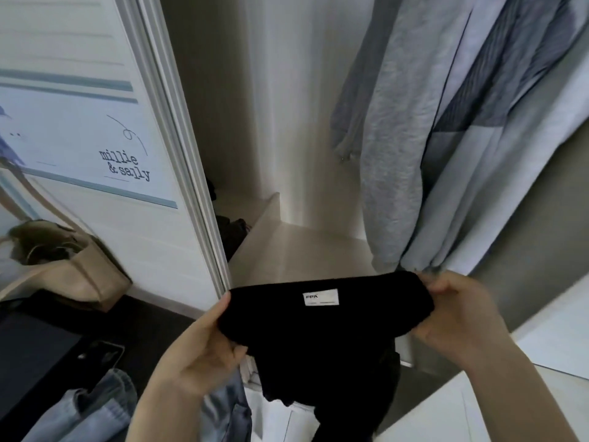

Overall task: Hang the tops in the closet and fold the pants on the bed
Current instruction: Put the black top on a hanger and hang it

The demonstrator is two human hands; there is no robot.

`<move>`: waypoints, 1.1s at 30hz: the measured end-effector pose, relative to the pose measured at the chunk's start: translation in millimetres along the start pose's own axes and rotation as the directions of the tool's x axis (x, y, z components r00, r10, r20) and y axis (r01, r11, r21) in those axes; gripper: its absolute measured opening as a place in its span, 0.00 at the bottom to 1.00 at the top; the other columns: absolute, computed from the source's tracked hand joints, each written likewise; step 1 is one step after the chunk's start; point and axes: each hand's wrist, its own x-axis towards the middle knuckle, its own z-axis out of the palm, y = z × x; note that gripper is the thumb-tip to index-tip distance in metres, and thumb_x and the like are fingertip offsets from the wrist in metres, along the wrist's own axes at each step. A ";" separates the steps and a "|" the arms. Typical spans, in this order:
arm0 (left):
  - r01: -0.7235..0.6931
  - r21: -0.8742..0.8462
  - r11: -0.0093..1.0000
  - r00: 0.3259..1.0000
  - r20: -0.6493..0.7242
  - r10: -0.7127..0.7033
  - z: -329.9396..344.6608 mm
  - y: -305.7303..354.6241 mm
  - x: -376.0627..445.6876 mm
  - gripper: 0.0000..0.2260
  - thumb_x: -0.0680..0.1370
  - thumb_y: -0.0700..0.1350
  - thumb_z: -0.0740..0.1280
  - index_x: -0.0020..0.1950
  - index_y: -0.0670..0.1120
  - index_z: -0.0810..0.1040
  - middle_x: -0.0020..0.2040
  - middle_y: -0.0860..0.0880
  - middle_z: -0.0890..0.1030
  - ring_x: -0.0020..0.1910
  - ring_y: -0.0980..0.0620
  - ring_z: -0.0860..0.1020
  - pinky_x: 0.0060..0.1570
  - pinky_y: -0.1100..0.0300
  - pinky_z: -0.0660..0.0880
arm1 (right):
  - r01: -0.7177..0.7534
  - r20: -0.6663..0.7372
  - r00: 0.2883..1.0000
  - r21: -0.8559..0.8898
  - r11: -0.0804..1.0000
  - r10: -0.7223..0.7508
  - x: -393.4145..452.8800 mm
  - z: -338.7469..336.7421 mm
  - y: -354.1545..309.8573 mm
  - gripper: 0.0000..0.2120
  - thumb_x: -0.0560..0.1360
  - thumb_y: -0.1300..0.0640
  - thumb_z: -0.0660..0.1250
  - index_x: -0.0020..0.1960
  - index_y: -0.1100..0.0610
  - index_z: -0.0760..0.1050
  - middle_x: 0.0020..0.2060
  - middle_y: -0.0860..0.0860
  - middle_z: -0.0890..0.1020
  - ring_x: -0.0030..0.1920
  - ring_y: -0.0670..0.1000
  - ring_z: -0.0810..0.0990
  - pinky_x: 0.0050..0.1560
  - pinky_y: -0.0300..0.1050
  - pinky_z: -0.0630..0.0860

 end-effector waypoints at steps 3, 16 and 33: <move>-0.063 -0.231 0.971 0.996 0.040 0.074 8.1 14.2 6.4 0.08 0.72 0.47 0.69 0.45 0.43 0.83 0.41 0.46 0.85 0.41 0.49 0.85 0.37 0.53 0.82 | 0.110 -0.062 0.988 -0.382 0.917 -0.145 1.4 6.2 16.2 0.05 0.67 0.63 0.68 0.33 0.57 0.80 0.32 0.54 0.79 0.34 0.50 0.80 0.32 0.41 0.76; -0.263 0.015 0.965 0.920 0.304 0.247 146.9 62.6 -14.5 0.07 0.69 0.48 0.74 0.41 0.45 0.85 0.37 0.51 0.79 0.39 0.53 0.81 0.44 0.61 0.77 | -0.066 -0.077 0.925 -0.997 0.043 -0.372 19.9 38.8 -42.9 0.11 0.75 0.55 0.67 0.37 0.56 0.67 0.30 0.55 0.79 0.30 0.54 0.83 0.33 0.50 0.81; -0.669 0.157 0.726 0.736 0.270 0.620 284.5 149.8 -62.4 0.09 0.73 0.47 0.71 0.48 0.43 0.80 0.33 0.47 0.78 0.32 0.49 0.77 0.38 0.57 0.74 | 0.414 0.533 0.369 -0.828 -0.378 -0.762 13.4 274.1 -286.0 0.08 0.74 0.57 0.62 0.43 0.61 0.76 0.39 0.54 0.81 0.46 0.56 0.78 0.46 0.45 0.73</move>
